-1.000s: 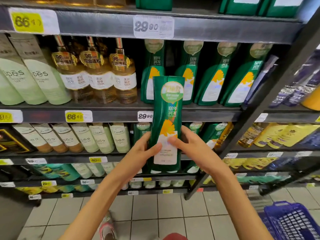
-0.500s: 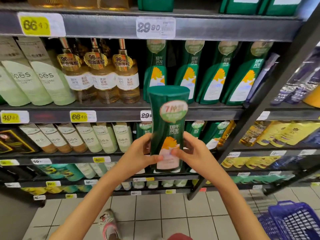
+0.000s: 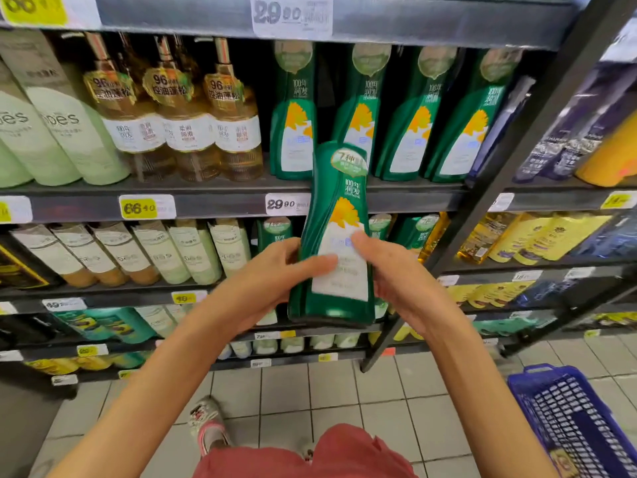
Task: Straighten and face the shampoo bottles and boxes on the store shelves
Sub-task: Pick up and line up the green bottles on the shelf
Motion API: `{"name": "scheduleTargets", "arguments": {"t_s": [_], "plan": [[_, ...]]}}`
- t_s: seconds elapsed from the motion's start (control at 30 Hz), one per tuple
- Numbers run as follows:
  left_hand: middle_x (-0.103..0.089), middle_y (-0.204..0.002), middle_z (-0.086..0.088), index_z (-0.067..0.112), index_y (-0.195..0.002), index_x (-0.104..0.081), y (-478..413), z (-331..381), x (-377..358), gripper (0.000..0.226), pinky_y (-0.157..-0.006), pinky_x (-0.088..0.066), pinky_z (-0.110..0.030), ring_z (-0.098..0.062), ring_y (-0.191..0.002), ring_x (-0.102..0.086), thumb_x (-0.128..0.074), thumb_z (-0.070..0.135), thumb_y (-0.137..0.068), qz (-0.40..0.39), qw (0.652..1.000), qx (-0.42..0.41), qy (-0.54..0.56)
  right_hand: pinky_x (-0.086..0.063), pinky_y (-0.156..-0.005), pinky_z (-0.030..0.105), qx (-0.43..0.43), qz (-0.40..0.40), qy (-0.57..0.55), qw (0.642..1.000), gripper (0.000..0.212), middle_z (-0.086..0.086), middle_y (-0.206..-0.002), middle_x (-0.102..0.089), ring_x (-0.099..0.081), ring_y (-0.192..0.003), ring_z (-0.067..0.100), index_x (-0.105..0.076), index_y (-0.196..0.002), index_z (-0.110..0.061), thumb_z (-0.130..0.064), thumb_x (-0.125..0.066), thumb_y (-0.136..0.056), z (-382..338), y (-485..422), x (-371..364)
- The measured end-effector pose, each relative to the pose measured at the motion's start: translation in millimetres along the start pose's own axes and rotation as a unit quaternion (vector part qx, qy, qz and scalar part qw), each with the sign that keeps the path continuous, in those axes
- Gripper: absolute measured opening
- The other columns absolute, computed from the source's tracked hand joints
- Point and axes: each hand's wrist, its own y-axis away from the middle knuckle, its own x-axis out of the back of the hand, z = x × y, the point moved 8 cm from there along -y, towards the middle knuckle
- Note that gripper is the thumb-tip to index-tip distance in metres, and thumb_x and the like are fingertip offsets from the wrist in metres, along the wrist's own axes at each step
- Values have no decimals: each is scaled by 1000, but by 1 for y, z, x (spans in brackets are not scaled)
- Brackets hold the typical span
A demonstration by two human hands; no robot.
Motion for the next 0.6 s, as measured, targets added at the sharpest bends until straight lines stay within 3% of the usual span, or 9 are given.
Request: {"name": "scheduleTargets", "arguments": {"t_s": [0.07, 0.17, 0.27, 0.37, 0.5, 0.6], "plan": [[-71, -104, 7, 22, -113, -59, 7, 8, 1, 49, -72, -54, -17, -10, -95, -68, -74, 34, -68, 24, 997, -57, -48, -56, -86, 31, 67, -20, -6, 998, 39, -5, -115, -69, -65, -107, 14, -58, -121, -27, -42, -59, -85, -9, 8, -4], [-70, -106, 8, 29, -113, -59, 9, 26, 3, 45, -83, -55, -29, -10, -99, -66, -74, 27, -71, 63, 983, -131, -115, -54, -77, 21, 147, 15, 0, 989, 47, -6, -113, -70, -66, -104, 12, -54, -126, -25, -35, -66, -82, -31, 13, -3], [-70, -105, 6, 32, -108, -59, -1, 64, 5, 42, -91, -51, -39, -14, -100, -65, -69, 21, -69, 103, 970, -196, -103, -52, -71, 14, 200, 82, 3, 976, 45, -7, -101, -73, -68, -95, 9, -58, -115, -18, -34, -69, -74, -70, 6, 8], [-70, -104, 9, 30, -107, -58, -13, 118, 5, 37, -92, -50, -31, -7, -101, -64, -70, 14, -76, 129, 950, -265, -104, -45, -64, 7, 277, 117, 40, 953, 35, -14, -86, -72, -65, -78, -1, -63, -100, -19, -40, -63, -72, -126, -2, 12], [-70, -106, 0, 15, -110, -61, -27, 200, 5, 25, -93, -50, -33, -13, -101, -65, -61, 6, -86, 153, 922, -337, -116, -46, -65, 20, 339, 191, 57, 919, 33, -2, -80, -69, -58, -72, 8, -67, -91, -12, -42, -63, -79, -201, -20, 27], [-69, -108, -14, 3, -109, -62, -43, 246, 3, 21, -91, -51, -39, -26, -100, -65, -58, 6, -89, 146, 915, -356, -123, -30, -63, 31, 350, 230, 85, 904, 43, 8, -72, -48, -41, -68, 14, -60, -83, 6, -37, -62, -88, -245, -39, 42]]}}
